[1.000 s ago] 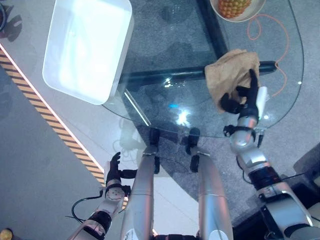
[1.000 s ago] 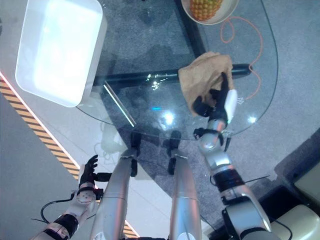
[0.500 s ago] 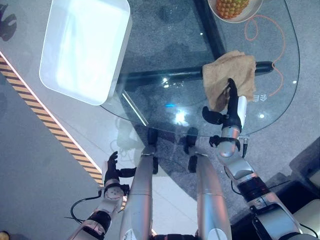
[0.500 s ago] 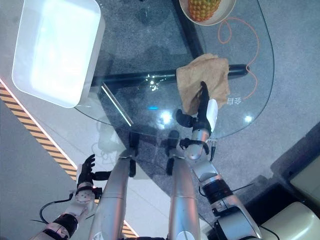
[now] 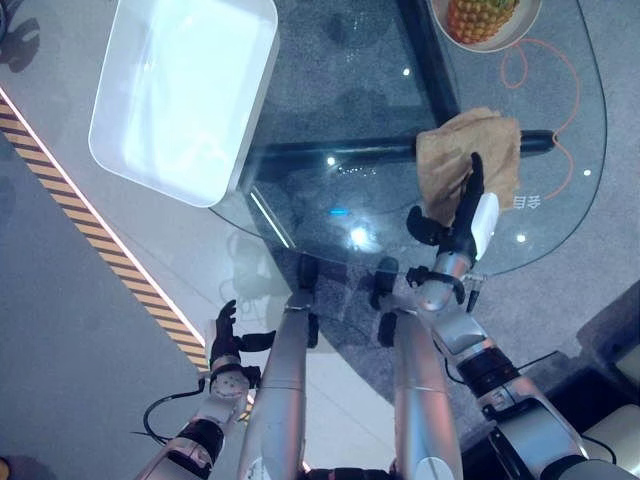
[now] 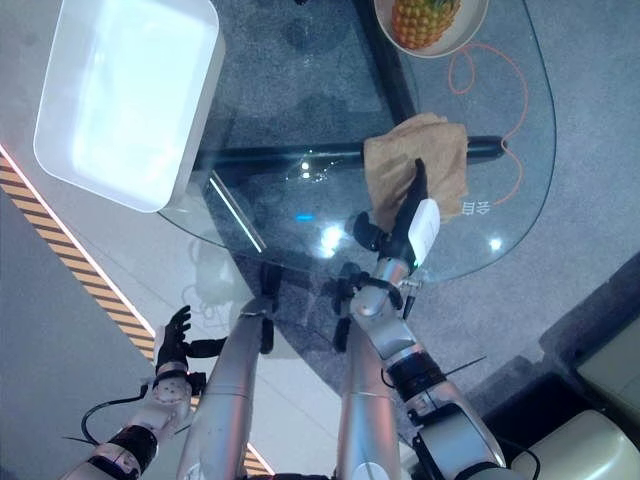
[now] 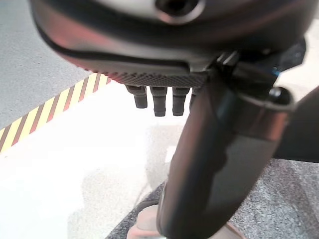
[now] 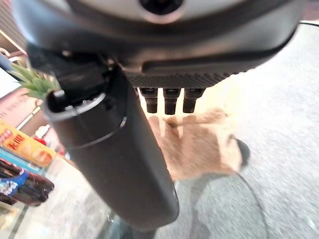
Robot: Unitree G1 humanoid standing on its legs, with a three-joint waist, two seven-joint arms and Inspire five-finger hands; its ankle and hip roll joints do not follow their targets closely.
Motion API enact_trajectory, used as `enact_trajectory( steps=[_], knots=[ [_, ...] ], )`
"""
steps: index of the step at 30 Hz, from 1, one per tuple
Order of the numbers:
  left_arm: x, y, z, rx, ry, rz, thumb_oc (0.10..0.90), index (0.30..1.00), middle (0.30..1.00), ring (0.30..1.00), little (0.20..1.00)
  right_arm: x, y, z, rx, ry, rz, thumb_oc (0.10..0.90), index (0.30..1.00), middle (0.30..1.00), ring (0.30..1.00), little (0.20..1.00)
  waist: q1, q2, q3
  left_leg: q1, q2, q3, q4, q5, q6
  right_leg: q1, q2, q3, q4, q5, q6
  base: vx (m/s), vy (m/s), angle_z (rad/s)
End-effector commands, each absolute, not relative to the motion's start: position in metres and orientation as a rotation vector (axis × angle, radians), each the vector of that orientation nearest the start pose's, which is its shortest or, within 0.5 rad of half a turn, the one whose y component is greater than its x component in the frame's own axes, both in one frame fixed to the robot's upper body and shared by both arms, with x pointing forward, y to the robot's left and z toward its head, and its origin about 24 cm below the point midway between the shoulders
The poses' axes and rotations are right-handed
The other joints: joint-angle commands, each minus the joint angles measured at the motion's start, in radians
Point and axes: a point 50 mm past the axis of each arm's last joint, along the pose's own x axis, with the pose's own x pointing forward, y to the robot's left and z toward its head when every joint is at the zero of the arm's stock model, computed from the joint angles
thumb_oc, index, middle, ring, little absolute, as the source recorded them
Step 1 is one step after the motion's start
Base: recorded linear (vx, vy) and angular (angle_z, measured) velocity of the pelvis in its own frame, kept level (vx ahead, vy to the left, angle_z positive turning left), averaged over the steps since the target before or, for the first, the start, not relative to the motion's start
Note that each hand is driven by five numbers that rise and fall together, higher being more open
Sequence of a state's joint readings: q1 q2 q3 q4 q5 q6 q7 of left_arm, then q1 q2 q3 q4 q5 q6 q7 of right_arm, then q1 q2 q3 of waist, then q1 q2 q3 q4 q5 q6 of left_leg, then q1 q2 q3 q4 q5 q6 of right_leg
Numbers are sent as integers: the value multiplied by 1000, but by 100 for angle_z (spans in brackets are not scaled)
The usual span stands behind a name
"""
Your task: Wipe the table with a cloth and put it in the basket.
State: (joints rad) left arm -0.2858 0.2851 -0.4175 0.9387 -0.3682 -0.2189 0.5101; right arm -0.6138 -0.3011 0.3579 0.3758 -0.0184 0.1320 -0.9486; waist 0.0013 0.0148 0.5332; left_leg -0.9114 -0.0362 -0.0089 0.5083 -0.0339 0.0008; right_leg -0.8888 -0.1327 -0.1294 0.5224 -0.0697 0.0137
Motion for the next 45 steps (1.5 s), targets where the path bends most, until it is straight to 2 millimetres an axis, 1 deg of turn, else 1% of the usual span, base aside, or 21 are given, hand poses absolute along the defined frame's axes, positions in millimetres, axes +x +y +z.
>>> enact_trajectory(
  steps=[1,5,10,16,17,18,19,20,22,25,29,30,32,38,40,41,42,45],
  knots=[
    [235,164,-86,190,504,299,800,900,900,900,900,336,-164,167,-424,-480,-752,800,900,900,900,900,29,54,-13,35,-24,84,-46,-14,79,-21,50,31,-29,95,16,0,0,0],
    [236,159,-84,186,493,291,800,900,900,900,900,336,-167,166,-420,-458,-822,800,900,900,900,900,31,56,-13,29,-25,84,-46,-14,81,-26,51,31,-30,94,15,0,0,0],
    [238,156,-83,181,486,286,800,900,900,900,900,334,-165,161,-412,-434,-868,800,900,900,900,900,30,58,-13,21,-25,86,-48,-11,83,-32,53,32,-34,95,13,0,0,0],
    [238,153,-83,178,493,281,800,900,900,900,900,338,-164,148,-354,-324,-855,800,900,900,900,900,32,64,-13,15,-27,86,-51,-9,82,-39,55,34,-36,95,9,0,0,0],
    [238,153,-83,177,493,281,800,900,900,900,900,338,-165,146,-352,-303,-870,800,900,900,900,900,32,65,-13,12,-27,87,-50,-9,81,-41,55,34,-36,95,8,72,6,-3],
    [232,153,-88,181,511,277,800,900,900,900,900,337,-166,137,-357,-270,-886,800,900,900,900,900,35,67,-13,43,-27,82,-39,-44,77,-14,56,40,-21,62,15,70,5,-2],
    [232,154,-88,182,512,274,800,900,900,900,900,337,-169,135,-358,-251,-912,800,900,900,900,900,36,69,-13,43,-27,82,-40,-44,77,-15,56,39,-21,62,15,72,0,-2],
    [232,154,-88,184,510,270,800,900,900,900,900,338,-175,131,-336,-207,-975,800,900,900,900,900,39,71,-13,37,-26,83,-35,-45,77,-19,54,38,-18,62,15,0,0,0],
    [233,153,-88,184,508,264,800,900,900,900,900,340,-183,126,-296,-158,-1027,800,900,900,900,900,42,76,-13,31,-26,83,-31,-46,77,-25,53,37,-16,63,15,0,0,0],
    [234,152,-87,184,505,258,800,900,900,900,900,344,-191,125,-275,-134,-1041,800,900,900,900,900,46,82,-13,26,-28,82,-31,-46,77,-29,52,36,-15,63,14,0,0,0],
    [237,149,-85,187,504,247,800,900,900,900,900,354,-197,133,-313,-130,-1014,800,900,900,900,900,54,92,-13,16,-33,78,-28,-45,77,-41,52,36,-11,65,14,0,0,0],
    [237,148,-85,190,505,243,800,900,900,900,900,357,-201,139,-314,-135,-1027,800,900,900,900,900,59,94,-13,12,-35,75,-28,-44,76,-44,51,35,-11,65,14,0,0,0],
    [237,147,-85,194,505,238,800,900,900,900,900,358,-205,145,-329,-156,-1055,800,900,900,900,900,63,95,-13,5,-36,72,-25,-44,76,-49,51,33,-10,66,15,0,0,0],
    [237,143,-84,183,489,227,800,900,900,900,900,362,-213,155,-343,-185,-1072,800,900,900,900,900,69,102,-13,-8,-41,67,-24,-42,76,-63,54,32,-4,64,14,0,0,0],
    [238,142,-82,179,482,221,800,900,900,900,900,365,-213,161,-324,-207,-1037,800,900,900,900,900,71,104,-13,-12,-43,65,-25,-40,76,-66,55,33,-6,65,13,0,0,0],
    [239,140,-81,180,479,216,800,900,900,900,900,368,-209,168,-324,-226,-985,800,900,900,900,900,73,106,-13,-19,-45,63,-25,-37,75,-71,57,34,-8,66,13,0,0,0],
    [239,140,-81,180,479,216,800,900,900,900,900,369,-209,168,-324,-226,-982,800,900,900,900,900,73,106,-13,-19,-45,63,-25,-37,75,-72,57,34,-9,67,13,0,0,0],
    [240,142,-80,183,477,213,800,900,900,900,900,376,-198,176,-342,-232,-824,800,900,900,900,900,78,105,-13,-28,-46,61,-24,-34,72,-80,55,32,-9,67,12,0,0,0]
  ],
)
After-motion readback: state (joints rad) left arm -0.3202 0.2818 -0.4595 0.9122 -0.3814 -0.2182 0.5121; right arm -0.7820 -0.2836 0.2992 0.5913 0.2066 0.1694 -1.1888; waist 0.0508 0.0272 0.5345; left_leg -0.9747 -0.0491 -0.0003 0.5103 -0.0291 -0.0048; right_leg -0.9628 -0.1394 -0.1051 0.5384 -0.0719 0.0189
